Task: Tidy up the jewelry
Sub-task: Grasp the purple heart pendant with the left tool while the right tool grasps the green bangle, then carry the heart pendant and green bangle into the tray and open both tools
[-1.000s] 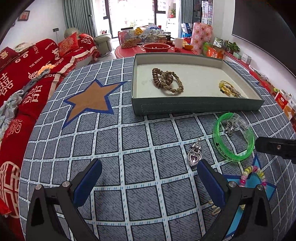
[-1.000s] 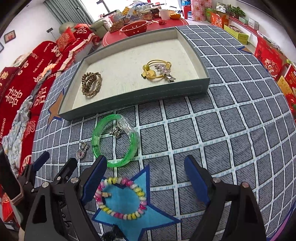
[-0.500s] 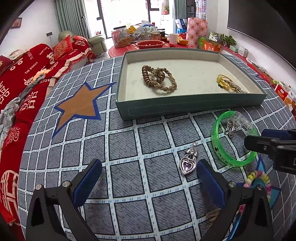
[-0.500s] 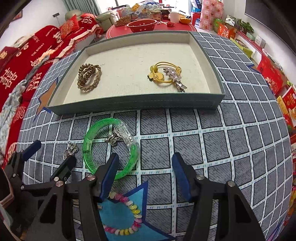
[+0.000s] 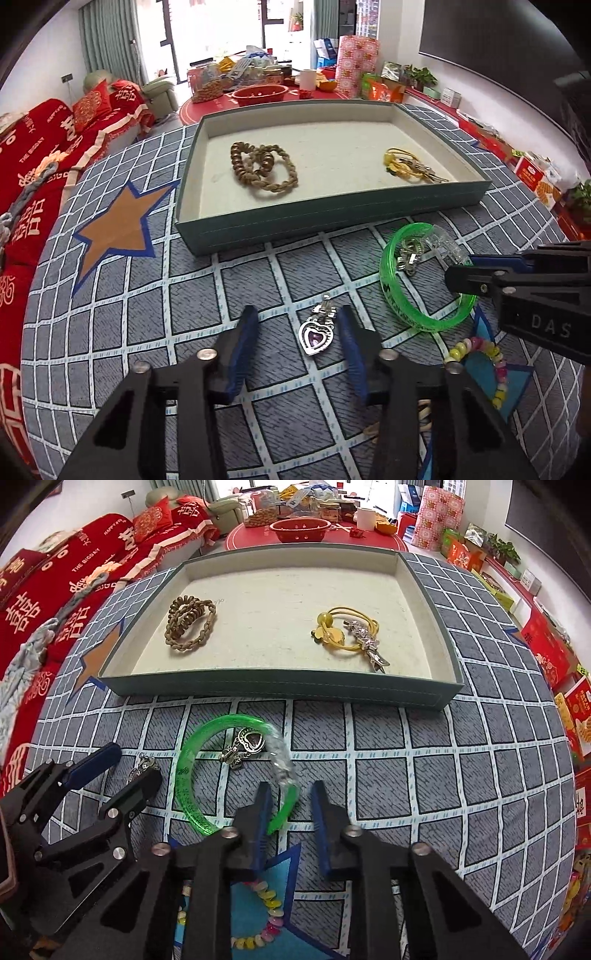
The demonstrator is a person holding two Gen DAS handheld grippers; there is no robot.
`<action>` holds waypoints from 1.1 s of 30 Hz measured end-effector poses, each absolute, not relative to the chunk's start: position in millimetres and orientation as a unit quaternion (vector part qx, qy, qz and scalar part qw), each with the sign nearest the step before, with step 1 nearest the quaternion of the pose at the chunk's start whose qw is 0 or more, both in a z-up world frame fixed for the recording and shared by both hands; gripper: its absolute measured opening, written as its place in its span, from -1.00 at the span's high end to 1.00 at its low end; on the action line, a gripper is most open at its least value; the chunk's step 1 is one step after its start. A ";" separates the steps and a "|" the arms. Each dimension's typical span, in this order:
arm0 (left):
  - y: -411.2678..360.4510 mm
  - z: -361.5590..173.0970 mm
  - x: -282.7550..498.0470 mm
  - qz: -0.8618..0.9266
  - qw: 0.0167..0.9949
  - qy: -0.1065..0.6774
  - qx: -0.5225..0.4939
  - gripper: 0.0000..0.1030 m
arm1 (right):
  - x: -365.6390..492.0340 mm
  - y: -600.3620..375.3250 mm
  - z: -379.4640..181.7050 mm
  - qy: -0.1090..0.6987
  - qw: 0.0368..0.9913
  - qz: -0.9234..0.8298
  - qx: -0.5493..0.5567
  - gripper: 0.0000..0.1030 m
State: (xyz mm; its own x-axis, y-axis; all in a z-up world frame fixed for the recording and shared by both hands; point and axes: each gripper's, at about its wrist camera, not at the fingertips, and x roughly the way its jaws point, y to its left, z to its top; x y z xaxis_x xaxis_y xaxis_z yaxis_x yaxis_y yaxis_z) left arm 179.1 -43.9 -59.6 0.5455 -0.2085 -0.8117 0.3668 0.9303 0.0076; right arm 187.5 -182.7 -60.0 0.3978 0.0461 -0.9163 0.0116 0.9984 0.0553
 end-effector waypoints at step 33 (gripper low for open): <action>-5.0 14.0 163.3 -0.144 0.909 0.390 0.018 0.40 | 145.8 -247.6 -6.5 0.495 0.858 0.025 0.134 0.76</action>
State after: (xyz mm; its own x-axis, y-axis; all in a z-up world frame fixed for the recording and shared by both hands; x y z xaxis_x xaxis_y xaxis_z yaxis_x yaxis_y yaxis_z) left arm 163.3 -5.0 14.0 0.6541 -0.2481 -0.7145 0.2763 0.9578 -0.0797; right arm 145.8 -247.6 -6.5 0.5095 0.1758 -0.8423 0.0896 0.9627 0.2552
